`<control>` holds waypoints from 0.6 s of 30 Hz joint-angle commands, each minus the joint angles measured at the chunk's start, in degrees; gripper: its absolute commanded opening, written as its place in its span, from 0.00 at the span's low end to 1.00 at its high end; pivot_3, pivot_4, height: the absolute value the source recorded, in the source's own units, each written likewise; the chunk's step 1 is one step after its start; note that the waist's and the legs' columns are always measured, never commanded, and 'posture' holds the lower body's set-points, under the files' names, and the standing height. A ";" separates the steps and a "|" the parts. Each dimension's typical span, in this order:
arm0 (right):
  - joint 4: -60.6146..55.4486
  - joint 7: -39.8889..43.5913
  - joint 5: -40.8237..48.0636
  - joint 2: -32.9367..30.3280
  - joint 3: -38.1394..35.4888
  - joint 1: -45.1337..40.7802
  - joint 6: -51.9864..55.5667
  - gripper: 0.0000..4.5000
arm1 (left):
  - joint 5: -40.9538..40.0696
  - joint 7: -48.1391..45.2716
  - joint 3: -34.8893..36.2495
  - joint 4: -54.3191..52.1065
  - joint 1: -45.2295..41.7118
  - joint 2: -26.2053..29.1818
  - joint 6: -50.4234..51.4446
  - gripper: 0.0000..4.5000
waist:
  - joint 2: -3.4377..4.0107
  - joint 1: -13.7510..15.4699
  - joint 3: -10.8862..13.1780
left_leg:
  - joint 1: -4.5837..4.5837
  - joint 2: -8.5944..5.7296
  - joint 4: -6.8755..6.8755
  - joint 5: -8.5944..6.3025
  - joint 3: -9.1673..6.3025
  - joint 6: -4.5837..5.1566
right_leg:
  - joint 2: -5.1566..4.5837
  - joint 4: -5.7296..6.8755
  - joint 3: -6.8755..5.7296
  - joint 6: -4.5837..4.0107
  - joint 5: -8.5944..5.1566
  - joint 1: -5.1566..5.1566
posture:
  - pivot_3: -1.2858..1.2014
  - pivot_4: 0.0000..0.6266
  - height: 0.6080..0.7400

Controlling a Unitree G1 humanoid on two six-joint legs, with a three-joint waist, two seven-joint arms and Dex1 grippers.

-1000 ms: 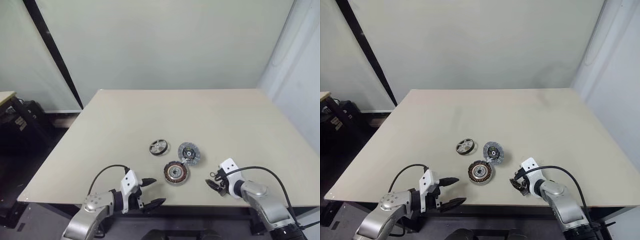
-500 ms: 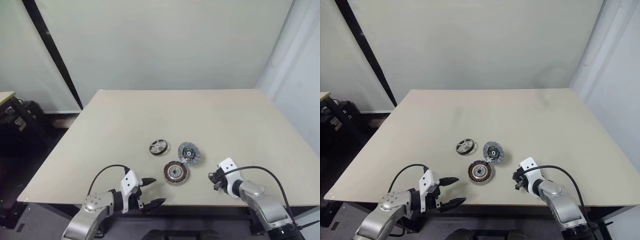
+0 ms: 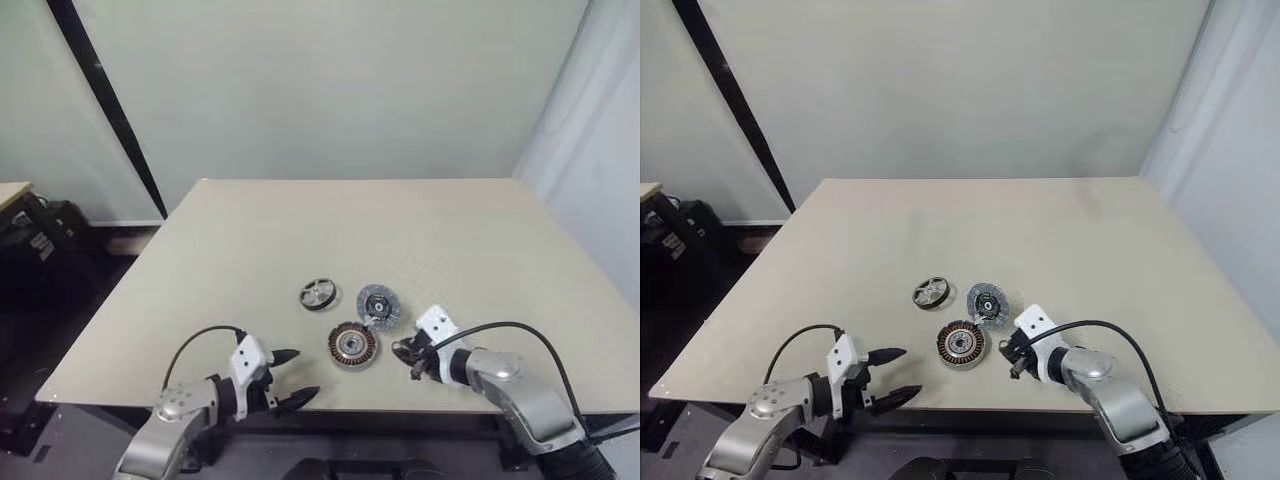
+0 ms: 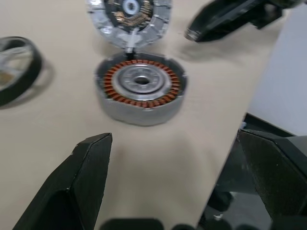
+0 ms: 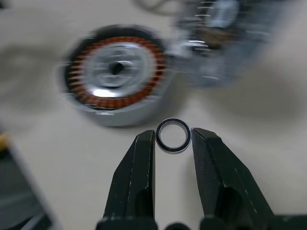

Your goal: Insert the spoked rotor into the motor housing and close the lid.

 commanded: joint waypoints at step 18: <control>5.25 -7.47 -2.67 12.32 6.74 -9.60 1.46 0.18 | 0.12 0.20 0.95 -0.10 -1.65 -0.04 -2.17 1.00 | -0.07 -0.03 0.01 | -0.02 -0.13 -0.04 0.00 0.00 0.01 | 0.03 0.04 0.00 0.10 0.08 -0.24 | 0.52 0.00 1.00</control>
